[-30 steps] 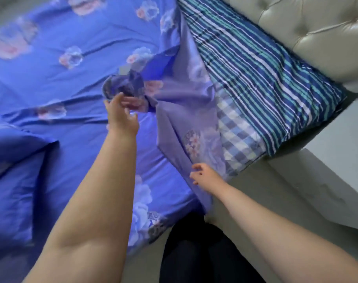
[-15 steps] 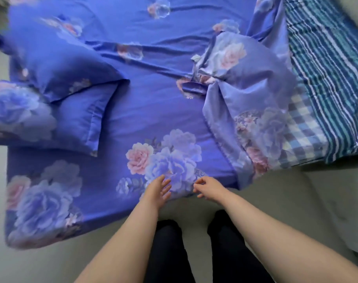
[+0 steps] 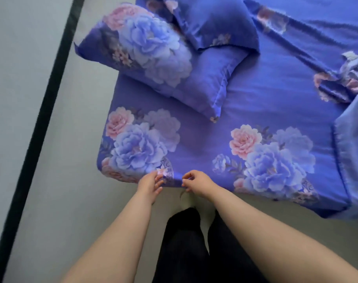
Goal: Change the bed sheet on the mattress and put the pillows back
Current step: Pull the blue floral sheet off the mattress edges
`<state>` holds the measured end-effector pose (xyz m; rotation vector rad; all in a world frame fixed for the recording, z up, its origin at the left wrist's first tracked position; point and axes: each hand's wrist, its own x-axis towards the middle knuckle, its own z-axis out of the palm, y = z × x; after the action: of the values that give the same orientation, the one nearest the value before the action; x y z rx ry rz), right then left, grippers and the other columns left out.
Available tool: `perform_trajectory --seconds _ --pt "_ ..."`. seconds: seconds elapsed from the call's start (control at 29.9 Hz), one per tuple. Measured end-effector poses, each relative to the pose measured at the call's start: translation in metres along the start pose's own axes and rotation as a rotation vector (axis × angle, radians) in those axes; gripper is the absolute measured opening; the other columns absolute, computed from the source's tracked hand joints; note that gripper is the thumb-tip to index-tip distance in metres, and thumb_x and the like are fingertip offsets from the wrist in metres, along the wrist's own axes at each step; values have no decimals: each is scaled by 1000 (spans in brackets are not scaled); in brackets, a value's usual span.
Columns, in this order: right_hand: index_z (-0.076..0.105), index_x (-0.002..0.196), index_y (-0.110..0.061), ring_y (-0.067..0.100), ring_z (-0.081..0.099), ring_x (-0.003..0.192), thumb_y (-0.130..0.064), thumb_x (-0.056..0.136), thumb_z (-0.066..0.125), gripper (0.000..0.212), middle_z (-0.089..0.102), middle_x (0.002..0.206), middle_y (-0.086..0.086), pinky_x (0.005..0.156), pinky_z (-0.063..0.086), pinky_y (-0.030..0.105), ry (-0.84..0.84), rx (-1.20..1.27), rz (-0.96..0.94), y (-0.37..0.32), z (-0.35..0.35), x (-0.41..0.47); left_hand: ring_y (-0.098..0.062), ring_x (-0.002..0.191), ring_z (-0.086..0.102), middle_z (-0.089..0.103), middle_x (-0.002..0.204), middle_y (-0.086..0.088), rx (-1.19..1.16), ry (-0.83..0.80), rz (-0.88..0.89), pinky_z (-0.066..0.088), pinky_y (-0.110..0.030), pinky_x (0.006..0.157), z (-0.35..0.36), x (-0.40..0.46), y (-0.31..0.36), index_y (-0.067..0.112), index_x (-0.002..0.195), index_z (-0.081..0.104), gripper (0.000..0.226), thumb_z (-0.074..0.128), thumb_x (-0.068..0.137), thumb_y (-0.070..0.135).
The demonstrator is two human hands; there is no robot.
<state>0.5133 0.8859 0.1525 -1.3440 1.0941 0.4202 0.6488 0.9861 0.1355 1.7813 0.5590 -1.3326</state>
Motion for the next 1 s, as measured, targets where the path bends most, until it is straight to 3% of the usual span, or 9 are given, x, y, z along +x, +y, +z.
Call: perform_trajectory --seconds 0.07,0.17,0.27,0.43,0.53,0.64,0.77,0.9,1.0 --pt "58 91 -19 15 58 66 -17 88 56 4 62 88 2 72 49 29 -53 -168 -38 -26 30 16 -16 100 52 57 107 1 -96 37 -37 33 -27 85 -41 12 6 18 98 55 17 39 100 23" --pt "62 104 -20 21 60 89 -24 89 52 19 62 96 0 74 45 28 -80 -428 -90 -58 55 36 -20 117 53 54 127 -5 -177 73 -79 35 -29 95 -84 24 4 18 129 48 31 37 101 24" --pt "60 108 -22 21 58 102 -28 90 50 22 64 108 -1 81 45 31 -138 -620 -125 -86 78 59 -22 120 50 55 123 -5 -234 96 -110 32 -28 91 -117 36 4 16 138 43 38 38 101 25" --pt "59 110 -25 20 59 104 -32 89 50 24 63 115 -4 79 43 26 -275 -828 -183 -134 122 100 -15 91 55 60 96 2 -372 192 -105 37 -24 68 -165 53 12 24 123 46 23 41 101 25" --pt "58 111 -26 14 56 96 -37 87 54 27 62 108 -7 76 37 24 -324 -898 -210 -161 147 122 -8 76 54 60 86 6 -454 230 -107 37 -24 64 -189 67 14 24 113 47 14 44 100 26" --pt "56 114 -25 15 57 99 -39 86 56 31 59 107 -7 84 42 26 -351 -960 -244 -177 172 141 -8 75 55 61 86 6 -529 232 -106 38 -24 62 -209 81 10 23 111 49 13 45 99 25" --pt "52 125 -25 21 54 113 -40 87 57 41 52 129 -1 93 42 32 -366 -1124 -306 -186 215 167 -9 75 57 63 89 6 -604 207 -127 41 -23 62 -235 105 2 25 102 53 7 47 98 26" --pt "44 134 -21 30 46 120 -36 94 46 43 43 135 7 91 42 39 -330 -1412 -420 -189 283 199 -8 74 56 62 86 6 -657 176 -158 41 -23 63 -271 138 -9 24 95 53 8 46 99 25" --pt "39 137 -20 31 38 128 -21 94 42 43 40 138 7 98 40 43 -330 -1711 -573 -183 335 229 -7 72 55 61 86 5 -652 191 -173 40 -23 64 -301 163 -19 25 98 53 6 47 98 24"
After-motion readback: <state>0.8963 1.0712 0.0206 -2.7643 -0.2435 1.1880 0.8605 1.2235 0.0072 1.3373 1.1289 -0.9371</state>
